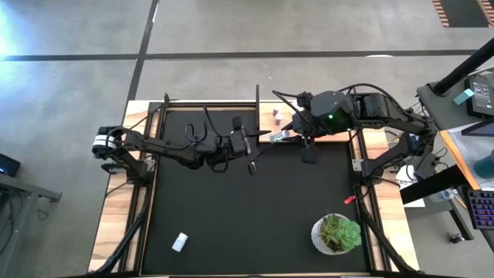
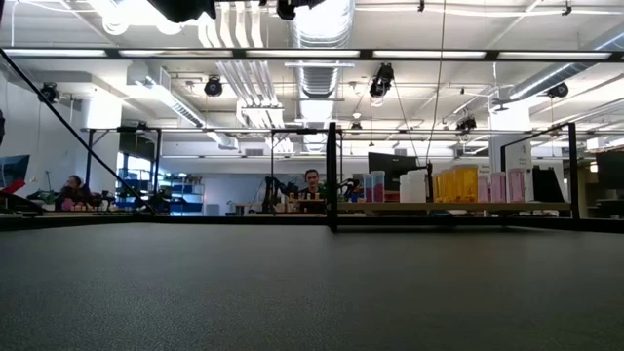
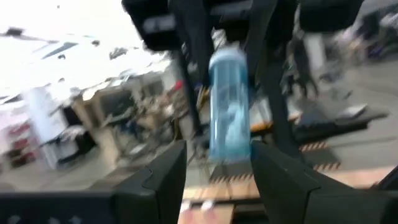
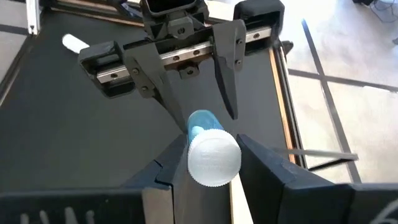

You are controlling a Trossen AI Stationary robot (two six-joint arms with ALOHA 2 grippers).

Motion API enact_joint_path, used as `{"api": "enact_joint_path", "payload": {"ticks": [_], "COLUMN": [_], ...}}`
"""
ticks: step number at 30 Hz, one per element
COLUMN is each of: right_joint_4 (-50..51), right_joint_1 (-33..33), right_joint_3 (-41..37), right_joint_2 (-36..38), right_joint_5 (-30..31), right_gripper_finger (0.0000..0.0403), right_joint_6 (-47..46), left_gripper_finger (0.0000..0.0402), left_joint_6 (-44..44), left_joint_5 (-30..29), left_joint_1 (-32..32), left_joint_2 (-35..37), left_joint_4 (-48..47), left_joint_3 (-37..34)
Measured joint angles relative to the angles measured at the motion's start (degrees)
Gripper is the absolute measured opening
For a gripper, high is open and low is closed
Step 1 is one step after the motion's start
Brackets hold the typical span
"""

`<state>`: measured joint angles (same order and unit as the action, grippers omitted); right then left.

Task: Pick and place medicine bottles onto shelf by color
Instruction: Put the blue pill bottle on the shelf aligned with the other blue pill bottles

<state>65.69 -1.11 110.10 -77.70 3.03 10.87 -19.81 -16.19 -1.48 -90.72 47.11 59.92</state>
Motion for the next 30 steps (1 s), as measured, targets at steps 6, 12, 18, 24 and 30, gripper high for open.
{"api": "enact_joint_path", "payload": {"ticks": [6,12,18,24,30], "right_joint_4": [6.63,9.06,9.11,8.77,7.35], "right_joint_1": [-1.16,-3.01,-6.05,-9.9,-11.94], "right_joint_3": [0.02,-1.8,-6.7,-12.05,-14.92], "right_joint_2": [1.32,0.67,-1.26,-3.97,-8.41], "right_joint_5": [1.22,2.65,6.18,6.18,6.17], "right_gripper_finger": [0.0109,0.0109,0.0109,0.0109,0.0109], "right_joint_6": [-4.68,-11.56,-20.92,-25.26,-25.46], "left_gripper_finger": [0.0167,0.0167,0.0167,0.0167,0.0167], "left_joint_6": [-0.04,0.01,0.05,0.09,0.17], "left_joint_5": [-15.38,-21.54,-23.01,-25.5,-25.78], "left_joint_1": [0.05,-0.1,-0.53,-1.84,-3.35], "left_joint_2": [1.07,2.03,4.74,11.11,17.2], "left_joint_4": [-12.12,-18.76,-19.88,-20.75,-21.19], "left_joint_3": [-0.31,-0.35,-0.37,-0.37,-0.5]}}
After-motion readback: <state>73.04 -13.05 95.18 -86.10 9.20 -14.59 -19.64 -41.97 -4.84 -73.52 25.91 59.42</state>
